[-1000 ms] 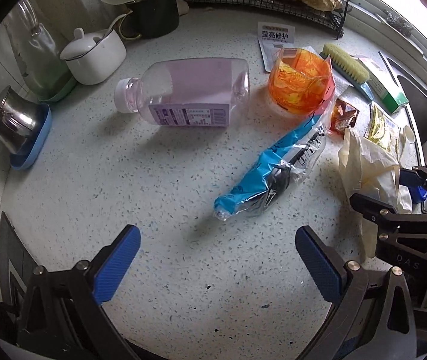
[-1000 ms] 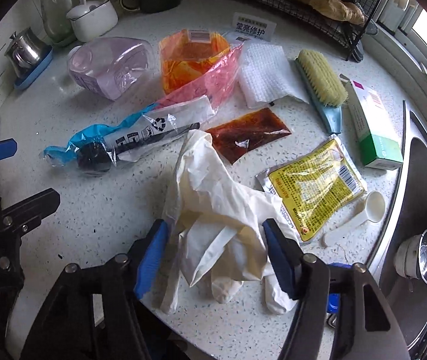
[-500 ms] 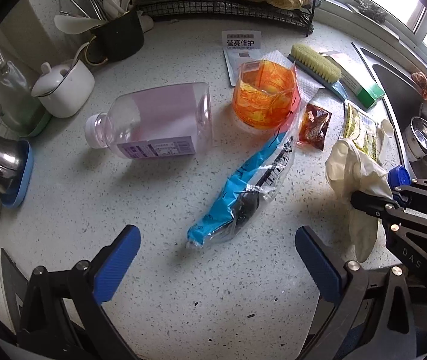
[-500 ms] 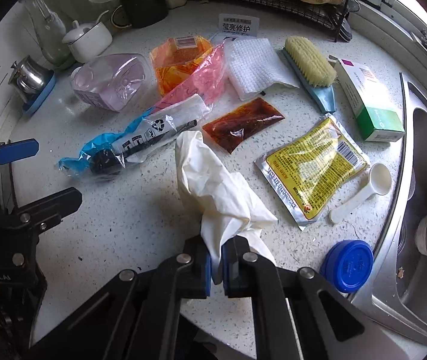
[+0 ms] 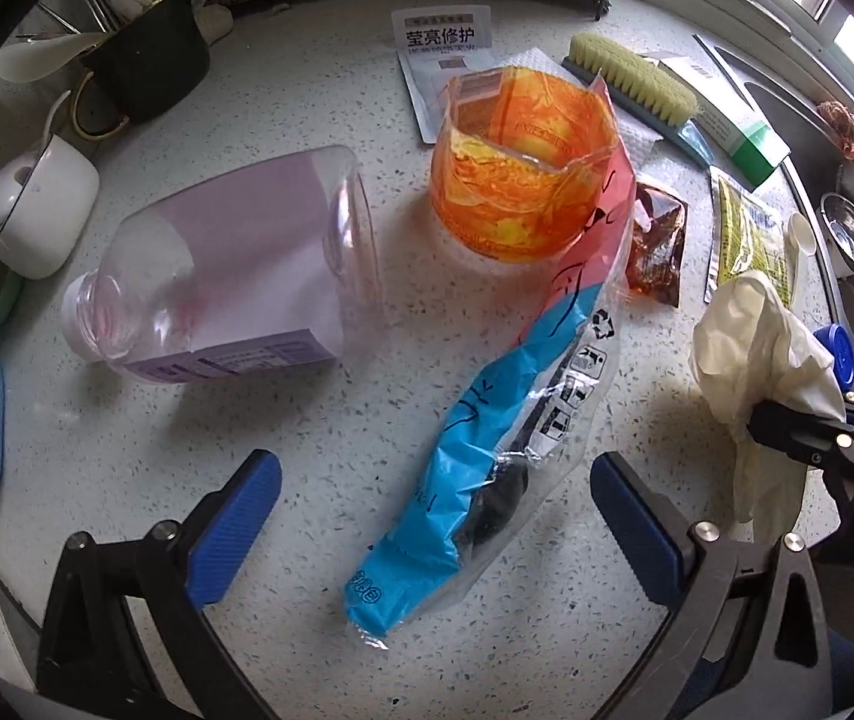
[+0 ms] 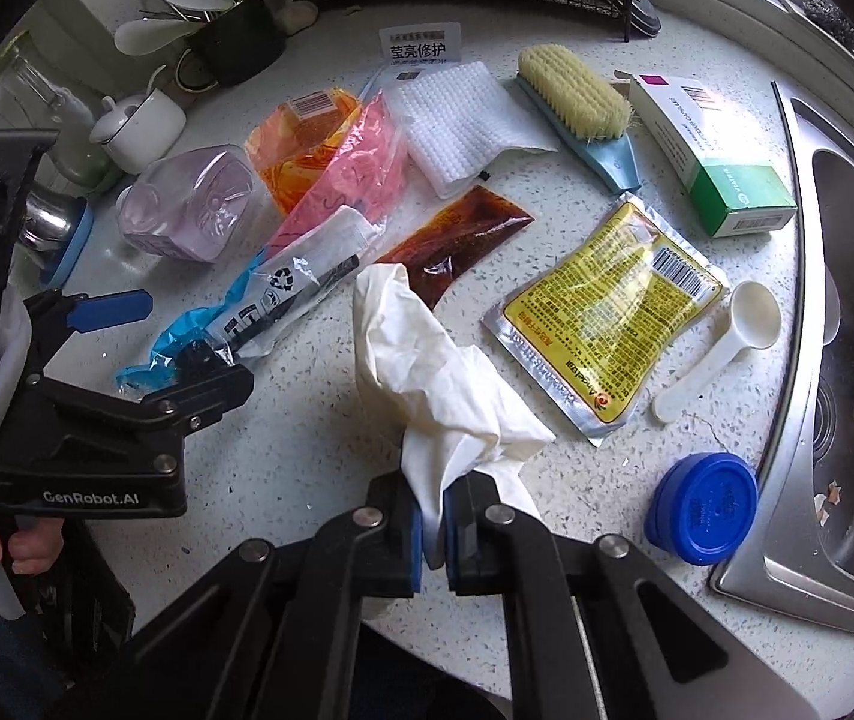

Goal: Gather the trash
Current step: 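Grasp the blue-and-pink plastic wrapper with the left gripper, then carry the glove and wrapper down over the red bin with both grippers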

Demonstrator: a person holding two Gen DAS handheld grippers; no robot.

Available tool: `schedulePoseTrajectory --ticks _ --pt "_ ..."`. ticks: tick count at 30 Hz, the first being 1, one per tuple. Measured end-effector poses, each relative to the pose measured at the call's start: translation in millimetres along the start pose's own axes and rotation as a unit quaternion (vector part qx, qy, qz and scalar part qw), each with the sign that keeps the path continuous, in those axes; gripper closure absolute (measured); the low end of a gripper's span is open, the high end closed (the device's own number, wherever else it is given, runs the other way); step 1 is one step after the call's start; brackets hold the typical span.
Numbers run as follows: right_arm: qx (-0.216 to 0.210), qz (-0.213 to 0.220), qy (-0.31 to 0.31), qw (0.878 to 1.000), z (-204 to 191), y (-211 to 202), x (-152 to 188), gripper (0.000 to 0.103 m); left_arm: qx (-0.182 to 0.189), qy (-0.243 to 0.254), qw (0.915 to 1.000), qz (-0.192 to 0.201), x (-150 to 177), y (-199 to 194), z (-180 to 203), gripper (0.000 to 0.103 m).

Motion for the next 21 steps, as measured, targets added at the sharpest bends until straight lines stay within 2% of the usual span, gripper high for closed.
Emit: schedulePoseTrajectory --ticks 1,3,6,8,9,10,11,14,21 --pt "-0.001 -0.001 0.001 1.000 -1 1 -1 0.098 -0.002 0.000 1.0000 -0.003 0 3 0 0.002" --pt "-0.001 -0.002 0.000 1.000 -3 6 -6 0.098 -0.004 0.001 1.0000 -0.007 -1 9 1 0.011" --pt "-0.001 0.002 0.001 1.000 -6 10 -9 0.098 0.006 0.015 0.9998 0.008 1 6 9 0.033" --pt "-0.004 0.004 0.005 1.000 -7 8 -9 0.098 0.009 0.024 0.9996 0.012 4 3 16 0.057" --pt "-0.005 0.006 0.006 1.000 -8 6 -9 0.098 0.009 0.027 0.9995 0.012 6 2 20 0.062" --pt "-0.006 0.009 0.005 1.000 -8 2 -8 0.098 0.009 0.028 0.9995 0.013 9 1 23 0.077" --pt "-0.007 0.011 0.005 1.000 -9 -1 -6 0.098 0.005 0.026 0.9996 0.013 13 -1 25 0.081" --pt "-0.009 0.020 -0.003 1.000 -12 -14 2 0.098 -0.002 0.014 0.9996 0.026 22 -12 32 0.089" --pt "-0.020 0.060 -0.026 0.998 -15 -59 32 0.098 -0.008 0.004 0.9977 0.067 44 -64 57 0.091"
Point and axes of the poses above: each gripper's, at about its wrist camera, not at the fingertips, and y roughly the way its jaws point, z to its right, x to its underside, the point moved 7 cm from there along y, roughly the way its jaws point, and after that the axes turned 6 degrees about y, right-handed, at the moved point
